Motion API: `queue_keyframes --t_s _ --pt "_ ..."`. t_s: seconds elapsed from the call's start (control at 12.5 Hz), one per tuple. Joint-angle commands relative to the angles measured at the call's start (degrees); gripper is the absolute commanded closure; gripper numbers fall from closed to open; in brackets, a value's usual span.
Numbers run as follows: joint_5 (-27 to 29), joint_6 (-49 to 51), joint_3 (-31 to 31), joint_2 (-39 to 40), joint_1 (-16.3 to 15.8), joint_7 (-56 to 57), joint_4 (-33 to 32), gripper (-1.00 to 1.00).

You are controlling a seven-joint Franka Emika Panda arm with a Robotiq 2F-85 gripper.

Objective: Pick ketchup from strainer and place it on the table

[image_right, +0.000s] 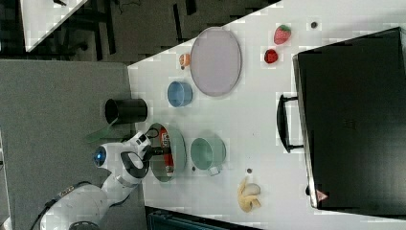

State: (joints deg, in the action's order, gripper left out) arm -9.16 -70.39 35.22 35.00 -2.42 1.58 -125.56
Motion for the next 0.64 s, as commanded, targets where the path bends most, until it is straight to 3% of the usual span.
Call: queue_keyframes --t_s 0.08,0.32,0.64 --pt "-0.21 -0.18 1.21 -3.06 -1.09 -2.31 -0.20 -0.17" --pt "0.60 8.09 1.53 -11.39 0.01 -2.37 0.16 -0.17" --pt "11.18 25.84 1.42 -22.86 3.18 -2.34 4.27 -0.17"
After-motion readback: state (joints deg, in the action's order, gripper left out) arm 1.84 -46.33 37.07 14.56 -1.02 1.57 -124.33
